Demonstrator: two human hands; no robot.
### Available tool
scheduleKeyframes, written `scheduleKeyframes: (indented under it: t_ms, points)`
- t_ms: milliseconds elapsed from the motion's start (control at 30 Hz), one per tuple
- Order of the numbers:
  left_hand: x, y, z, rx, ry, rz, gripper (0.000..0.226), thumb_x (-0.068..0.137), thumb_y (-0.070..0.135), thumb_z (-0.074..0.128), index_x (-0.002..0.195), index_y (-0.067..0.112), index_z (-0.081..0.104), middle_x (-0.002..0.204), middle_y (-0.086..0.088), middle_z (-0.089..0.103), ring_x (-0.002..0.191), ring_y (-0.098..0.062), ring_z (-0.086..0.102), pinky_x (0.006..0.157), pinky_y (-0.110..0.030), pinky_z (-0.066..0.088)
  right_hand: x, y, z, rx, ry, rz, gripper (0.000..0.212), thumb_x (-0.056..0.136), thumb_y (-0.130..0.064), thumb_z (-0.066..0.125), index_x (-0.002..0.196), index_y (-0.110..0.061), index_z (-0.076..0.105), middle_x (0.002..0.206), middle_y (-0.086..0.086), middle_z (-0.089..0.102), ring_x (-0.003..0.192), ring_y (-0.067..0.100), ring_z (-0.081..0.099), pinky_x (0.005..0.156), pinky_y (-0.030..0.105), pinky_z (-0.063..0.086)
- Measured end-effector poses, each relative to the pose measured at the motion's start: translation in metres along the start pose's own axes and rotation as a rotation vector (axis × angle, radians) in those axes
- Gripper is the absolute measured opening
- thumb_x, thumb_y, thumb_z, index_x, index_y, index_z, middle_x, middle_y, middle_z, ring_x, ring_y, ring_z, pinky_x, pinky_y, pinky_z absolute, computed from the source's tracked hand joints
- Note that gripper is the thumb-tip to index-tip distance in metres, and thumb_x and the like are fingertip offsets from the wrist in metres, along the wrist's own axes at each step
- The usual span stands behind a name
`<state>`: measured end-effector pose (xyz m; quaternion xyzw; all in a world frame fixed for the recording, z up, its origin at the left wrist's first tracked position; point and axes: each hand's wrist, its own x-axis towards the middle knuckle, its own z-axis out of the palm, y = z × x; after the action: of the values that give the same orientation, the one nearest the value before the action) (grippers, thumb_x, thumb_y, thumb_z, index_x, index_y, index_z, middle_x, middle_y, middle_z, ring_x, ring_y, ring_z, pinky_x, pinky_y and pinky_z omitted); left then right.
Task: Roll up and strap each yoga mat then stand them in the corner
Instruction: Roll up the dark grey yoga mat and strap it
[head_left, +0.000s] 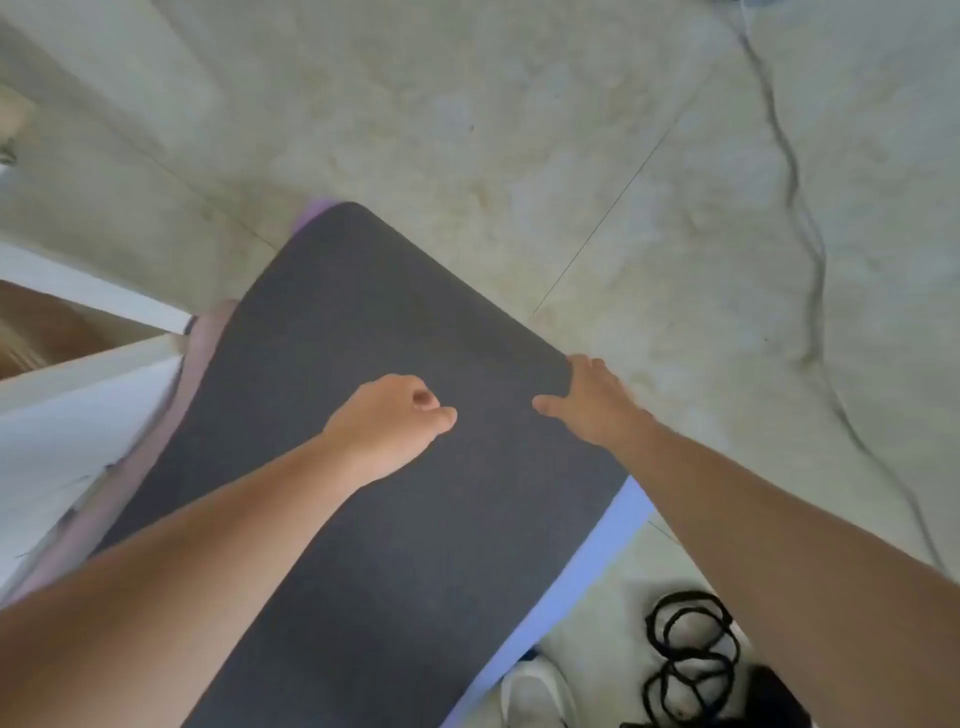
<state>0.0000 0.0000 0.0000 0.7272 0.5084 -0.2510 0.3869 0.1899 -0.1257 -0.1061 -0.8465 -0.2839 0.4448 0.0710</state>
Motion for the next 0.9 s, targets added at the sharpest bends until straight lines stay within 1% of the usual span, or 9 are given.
scheduleKeyframes:
  t_ms: [133,300,467,533,600,667,767,833,900]
  points:
    - [0.043,-0.017,0.025,0.046,-0.052,-0.025,0.025,0.089,0.049,0.06,0.105,0.029,0.065,0.103,0.016,0.065,0.095,-0.012,0.065,0.093,-0.04,0.052,0.06,0.016,0.019,-0.039,0.002,0.045,0.088,0.082,-0.056,0.07,0.149,-0.015,0.029,0.143,0.008,0.04,0.132,0.033,0.04,0.101,0.048,0.043]
    - [0.064,-0.027,0.039,0.024,-0.066,-0.037,0.018,0.09,0.045,0.061,0.097,0.029,0.065,0.094,0.015,0.069,0.088,-0.012,0.068,0.089,-0.039,0.054,0.092,0.021,0.035,-0.208,0.074,0.049,0.082,0.074,-0.057,0.078,0.135,-0.013,0.044,0.131,0.007,0.043,0.123,0.03,0.041,0.097,0.046,0.044]
    - [0.048,-0.022,0.034,-0.012,-0.074,-0.063,0.016,0.093,0.038,0.057,0.093,0.024,0.066,0.09,0.007,0.072,0.083,-0.017,0.071,0.086,-0.042,0.057,0.09,0.009,0.024,-0.157,0.089,0.092,0.026,0.085,-0.028,0.075,0.092,-0.009,0.058,0.101,0.01,0.058,0.087,0.031,0.054,0.067,0.033,0.042]
    - [0.041,-0.019,0.033,-0.013,-0.097,-0.066,0.017,0.094,0.037,0.056,0.095,0.024,0.066,0.091,0.007,0.072,0.082,-0.015,0.071,0.086,-0.04,0.057,0.085,0.008,0.038,-0.115,0.097,0.095,0.013,0.091,-0.017,0.065,0.1,-0.008,0.063,0.104,0.013,0.063,0.091,0.034,0.06,0.071,0.033,0.047]
    - [0.039,-0.015,0.033,0.007,-0.109,-0.034,0.019,0.095,0.038,0.054,0.101,0.025,0.066,0.095,0.01,0.071,0.084,-0.011,0.069,0.087,-0.038,0.056,0.083,0.008,0.044,-0.223,0.142,0.029,0.03,0.093,-0.019,0.063,0.121,-0.01,0.055,0.12,0.013,0.059,0.109,0.033,0.057,0.085,0.037,0.045]
    - [0.044,-0.016,0.032,0.049,-0.105,0.005,0.019,0.096,0.04,0.052,0.105,0.028,0.065,0.096,0.013,0.069,0.083,-0.009,0.067,0.085,-0.035,0.056,0.09,0.011,0.033,-0.328,0.149,0.011,0.059,0.089,-0.031,0.07,0.138,-0.014,0.042,0.135,0.011,0.048,0.123,0.032,0.046,0.097,0.041,0.038]
    - [0.062,-0.019,0.036,0.057,-0.06,0.03,0.019,0.097,0.038,0.052,0.105,0.027,0.065,0.091,0.014,0.068,0.078,-0.008,0.066,0.081,-0.033,0.056,0.111,0.028,0.005,-0.103,-0.072,0.087,0.095,0.077,-0.045,0.081,0.15,-0.015,0.028,0.148,0.009,0.037,0.134,0.033,0.039,0.103,0.045,0.037]
    - [0.075,-0.022,0.043,0.044,-0.031,0.024,0.019,0.098,0.037,0.051,0.105,0.026,0.066,0.095,0.013,0.068,0.08,-0.01,0.066,0.081,-0.033,0.055,0.119,0.04,0.008,-0.033,-0.163,0.07,0.09,0.075,-0.049,0.081,0.146,-0.016,0.036,0.143,0.007,0.045,0.126,0.031,0.048,0.102,0.044,0.042]
    - [0.083,-0.025,0.049,0.036,-0.017,0.029,0.02,0.098,0.036,0.051,0.104,0.026,0.067,0.095,0.012,0.066,0.081,-0.011,0.065,0.076,-0.03,0.053,0.122,0.047,0.021,-0.026,-0.101,0.03,0.07,0.072,-0.053,0.08,0.126,-0.018,0.052,0.123,0.006,0.059,0.105,0.028,0.059,0.093,0.045,0.049]
